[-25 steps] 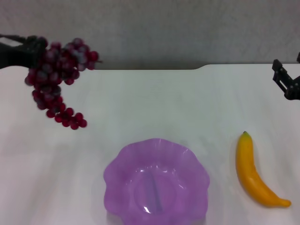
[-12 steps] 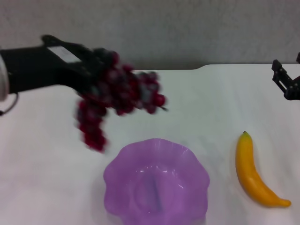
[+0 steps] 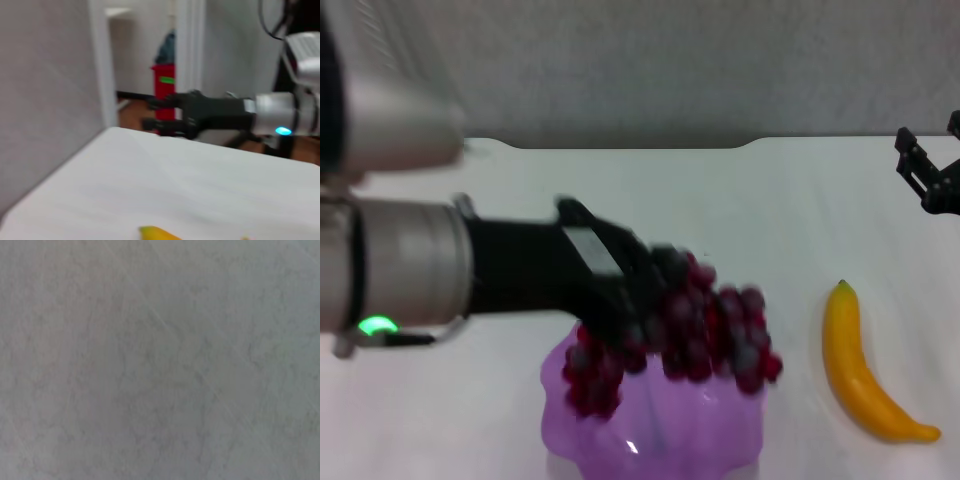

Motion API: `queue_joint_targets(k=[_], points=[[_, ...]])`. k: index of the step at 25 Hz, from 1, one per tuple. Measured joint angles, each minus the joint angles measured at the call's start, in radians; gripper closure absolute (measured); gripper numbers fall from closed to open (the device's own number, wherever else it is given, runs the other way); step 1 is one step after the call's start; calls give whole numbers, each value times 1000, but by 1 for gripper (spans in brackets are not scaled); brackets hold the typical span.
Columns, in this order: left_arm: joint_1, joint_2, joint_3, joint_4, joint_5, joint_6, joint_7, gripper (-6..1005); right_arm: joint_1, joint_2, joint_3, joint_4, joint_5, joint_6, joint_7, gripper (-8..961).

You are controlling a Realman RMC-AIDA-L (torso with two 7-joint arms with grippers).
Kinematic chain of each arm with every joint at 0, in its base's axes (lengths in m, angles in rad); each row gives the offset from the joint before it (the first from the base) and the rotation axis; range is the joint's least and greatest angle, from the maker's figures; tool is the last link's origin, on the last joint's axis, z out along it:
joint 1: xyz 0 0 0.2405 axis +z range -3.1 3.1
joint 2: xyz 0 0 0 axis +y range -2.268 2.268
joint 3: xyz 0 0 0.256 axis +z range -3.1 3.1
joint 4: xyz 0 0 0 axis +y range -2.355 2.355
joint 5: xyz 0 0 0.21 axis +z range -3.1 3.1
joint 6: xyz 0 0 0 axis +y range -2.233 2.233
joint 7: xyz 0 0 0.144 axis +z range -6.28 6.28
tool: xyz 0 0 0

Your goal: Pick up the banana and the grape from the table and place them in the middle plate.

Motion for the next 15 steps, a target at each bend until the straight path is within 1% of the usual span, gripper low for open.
queue_joint_targets(k=[3,6,7,8,9,13,15], points=[[-16,-1,65,61,-5,1,34,920,0,0,0,-1,0,0,0,340],[-48,-1,103,138,-5,6,55,920,0,1,0,-2,0,0,0,341],[-61,-2,107,164,-7,7,58,920,0,1,0,-2,0,0,0,341],[-89,-2,113,222,-9,15,61,921,0,1,0,-2,0,0,0,341],[-89,-2,113,222,-9,15,61,921,0,1,0,-3,0,0,0,341],[-123,-3,120,304,-10,55,74,921,1,2,0,-4,0,0,0,341],[-129,-3,118,317,-10,67,80,922,1,2,0,-3,0,0,0,341]])
